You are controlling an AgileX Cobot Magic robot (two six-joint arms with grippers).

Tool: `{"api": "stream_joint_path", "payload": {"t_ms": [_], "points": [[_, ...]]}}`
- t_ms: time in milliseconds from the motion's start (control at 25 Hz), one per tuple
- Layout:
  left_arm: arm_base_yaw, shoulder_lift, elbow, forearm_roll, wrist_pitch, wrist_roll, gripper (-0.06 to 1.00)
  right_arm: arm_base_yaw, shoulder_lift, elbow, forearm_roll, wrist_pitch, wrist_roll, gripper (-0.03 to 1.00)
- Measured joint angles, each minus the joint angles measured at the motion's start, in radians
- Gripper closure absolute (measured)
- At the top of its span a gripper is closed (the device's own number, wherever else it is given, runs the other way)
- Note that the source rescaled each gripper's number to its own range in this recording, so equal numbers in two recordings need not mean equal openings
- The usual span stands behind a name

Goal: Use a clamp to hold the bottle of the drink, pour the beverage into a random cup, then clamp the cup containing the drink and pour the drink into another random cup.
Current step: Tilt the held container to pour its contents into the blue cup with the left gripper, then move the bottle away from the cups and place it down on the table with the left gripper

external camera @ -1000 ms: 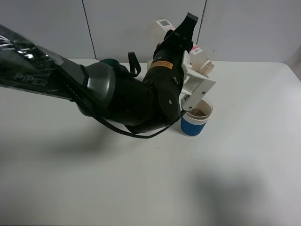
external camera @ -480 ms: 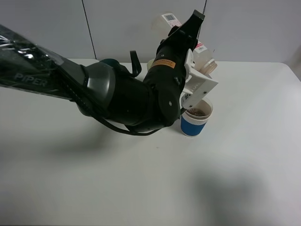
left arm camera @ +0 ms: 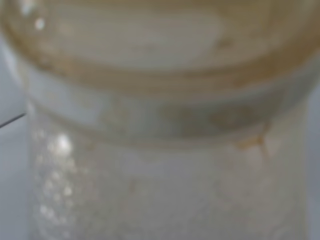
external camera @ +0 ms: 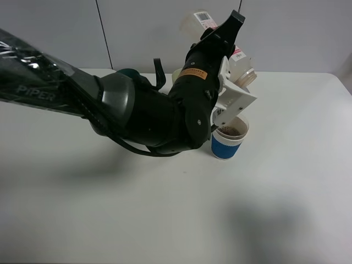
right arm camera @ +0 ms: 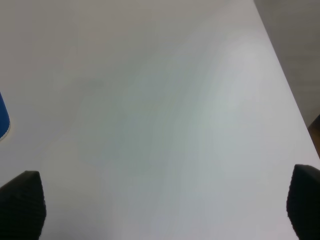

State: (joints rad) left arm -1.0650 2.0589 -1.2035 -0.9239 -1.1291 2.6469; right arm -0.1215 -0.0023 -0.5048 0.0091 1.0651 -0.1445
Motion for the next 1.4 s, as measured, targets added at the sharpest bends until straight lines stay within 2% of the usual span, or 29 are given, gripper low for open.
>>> {"api": "stream_joint_path", "payload": {"t_ms": [200,440,640,840,960,1000,1040,1120,1240,1400], "points": [[0.0,0.0,0.0,-0.026,0.006,-0.014,0.9,0.0,0.0,0.0,0.0,0.0,0.0,0.07],[0.0,-0.009,0.0,-0.166,0.092,-0.145,0.9,0.0,0.0,0.0,0.0,0.0,0.0,0.07],[0.013,-0.049,0.0,-0.252,0.189,-0.339,0.9,0.0,0.0,0.0,0.0,0.0,0.0,0.07],[0.038,-0.114,0.064,-0.242,0.235,-0.543,0.9,0.0,0.0,0.0,0.0,0.0,0.0,0.07],[0.053,-0.168,0.14,-0.212,0.254,-0.704,0.9,0.0,0.0,0.0,0.0,0.0,0.0,0.07],[0.053,-0.168,0.14,-0.212,0.254,-0.704,0.9,0.0,0.0,0.0,0.0,0.0,0.0,0.07],[0.067,-0.219,0.204,-0.169,0.259,-0.827,0.9,0.0,0.0,0.0,0.0,0.0,0.0,0.07],[0.086,-0.28,0.285,-0.104,0.26,-0.981,0.9,0.0,0.0,0.0,0.0,0.0,0.0,0.07],[0.123,-0.376,0.425,0.026,0.261,-1.279,0.9,0.0,0.0,0.0,0.0,0.0,0.0,0.07],[0.171,-0.47,0.542,0.146,0.264,-1.554,0.9,0.0,0.0,0.0,0.0,0.0,0.0,0.07]]}}
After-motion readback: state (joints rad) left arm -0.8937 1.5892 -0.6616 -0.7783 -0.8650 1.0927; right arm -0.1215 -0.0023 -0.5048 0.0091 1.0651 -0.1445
